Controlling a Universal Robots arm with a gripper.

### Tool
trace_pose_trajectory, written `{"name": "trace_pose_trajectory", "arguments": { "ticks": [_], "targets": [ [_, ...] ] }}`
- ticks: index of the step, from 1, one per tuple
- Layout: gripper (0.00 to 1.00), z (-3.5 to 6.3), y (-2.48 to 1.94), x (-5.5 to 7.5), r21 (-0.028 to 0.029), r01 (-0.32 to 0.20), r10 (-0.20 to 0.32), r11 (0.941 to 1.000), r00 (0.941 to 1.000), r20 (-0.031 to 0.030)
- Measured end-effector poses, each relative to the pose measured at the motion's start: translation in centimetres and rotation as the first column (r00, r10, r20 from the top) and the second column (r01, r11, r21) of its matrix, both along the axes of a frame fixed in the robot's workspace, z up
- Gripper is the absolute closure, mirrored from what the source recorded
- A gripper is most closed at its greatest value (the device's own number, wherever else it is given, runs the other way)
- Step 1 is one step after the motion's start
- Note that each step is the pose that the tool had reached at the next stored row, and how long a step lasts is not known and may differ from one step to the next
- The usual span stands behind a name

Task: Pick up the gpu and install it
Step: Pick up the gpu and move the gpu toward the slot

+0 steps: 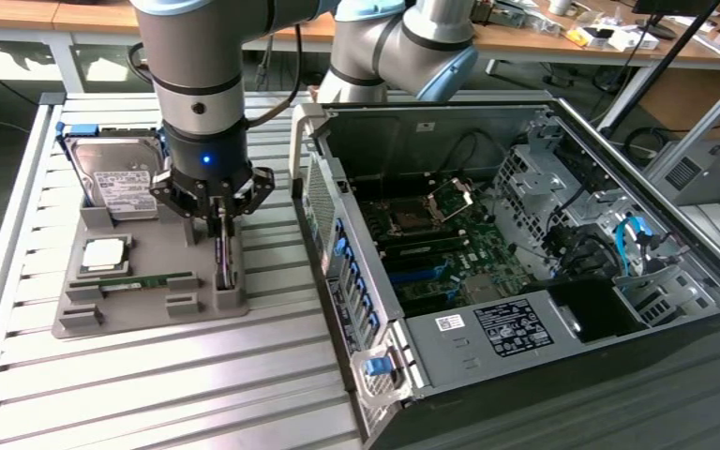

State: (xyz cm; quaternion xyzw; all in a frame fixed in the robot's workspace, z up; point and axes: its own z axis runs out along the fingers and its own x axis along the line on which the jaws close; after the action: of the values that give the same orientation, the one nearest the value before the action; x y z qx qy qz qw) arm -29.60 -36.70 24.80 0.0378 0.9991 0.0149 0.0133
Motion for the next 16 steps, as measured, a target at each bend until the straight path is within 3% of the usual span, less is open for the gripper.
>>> {"name": "trace_pose_trajectory", "arguments": {
  "ticks": [16],
  "targets": [
    [0.73,0.52,0.00,0.00,0.0000,0.000,0.000,1.0000,1.0000,0.0001]
  ]
}}
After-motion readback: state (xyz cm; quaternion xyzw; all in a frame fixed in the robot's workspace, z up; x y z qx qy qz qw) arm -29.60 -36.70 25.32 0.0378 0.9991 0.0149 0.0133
